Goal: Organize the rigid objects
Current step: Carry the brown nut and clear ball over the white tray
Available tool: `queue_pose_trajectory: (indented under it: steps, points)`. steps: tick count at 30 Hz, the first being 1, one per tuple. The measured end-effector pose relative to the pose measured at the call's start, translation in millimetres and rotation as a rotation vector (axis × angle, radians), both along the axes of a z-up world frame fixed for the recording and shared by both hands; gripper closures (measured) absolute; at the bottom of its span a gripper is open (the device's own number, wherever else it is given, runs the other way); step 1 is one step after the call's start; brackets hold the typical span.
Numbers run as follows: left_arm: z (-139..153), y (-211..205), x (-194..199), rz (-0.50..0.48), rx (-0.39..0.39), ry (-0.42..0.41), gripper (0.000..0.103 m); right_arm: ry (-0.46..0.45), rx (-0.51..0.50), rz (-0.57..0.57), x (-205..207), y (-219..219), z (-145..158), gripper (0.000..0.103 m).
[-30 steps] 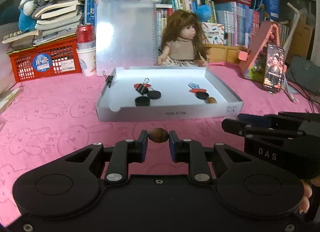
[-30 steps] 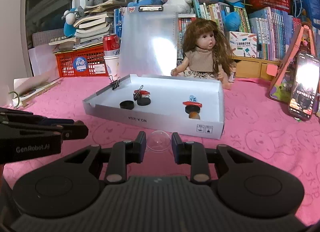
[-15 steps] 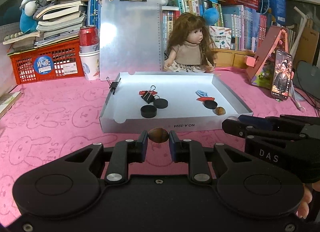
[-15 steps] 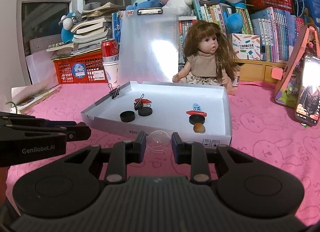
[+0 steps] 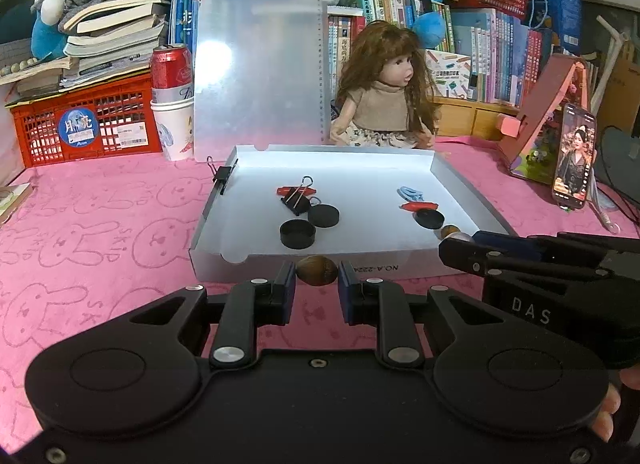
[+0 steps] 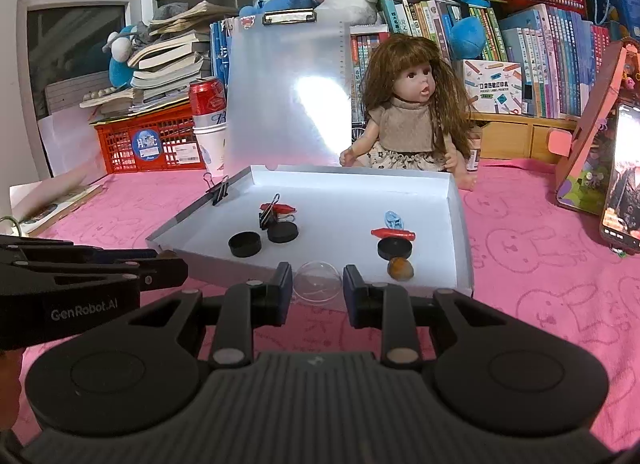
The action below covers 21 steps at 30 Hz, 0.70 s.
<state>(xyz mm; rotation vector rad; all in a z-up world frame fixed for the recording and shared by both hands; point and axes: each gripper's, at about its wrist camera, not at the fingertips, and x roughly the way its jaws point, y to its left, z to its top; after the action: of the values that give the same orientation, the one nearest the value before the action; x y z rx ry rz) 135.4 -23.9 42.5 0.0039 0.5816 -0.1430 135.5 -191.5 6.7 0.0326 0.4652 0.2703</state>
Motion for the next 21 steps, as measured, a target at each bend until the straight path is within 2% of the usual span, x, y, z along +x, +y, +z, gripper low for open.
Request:
queue_pose_trajectory:
  steps: [13,21]
  points:
    - [9,15,57,0.034,-0.053,0.012,0.082,0.023,0.024,-0.033,42,-9,6,0.071]
    - [23,25,130,0.032,-0.118,0.087,0.082,0.109,0.1,-0.068,96,-29,16,0.071]
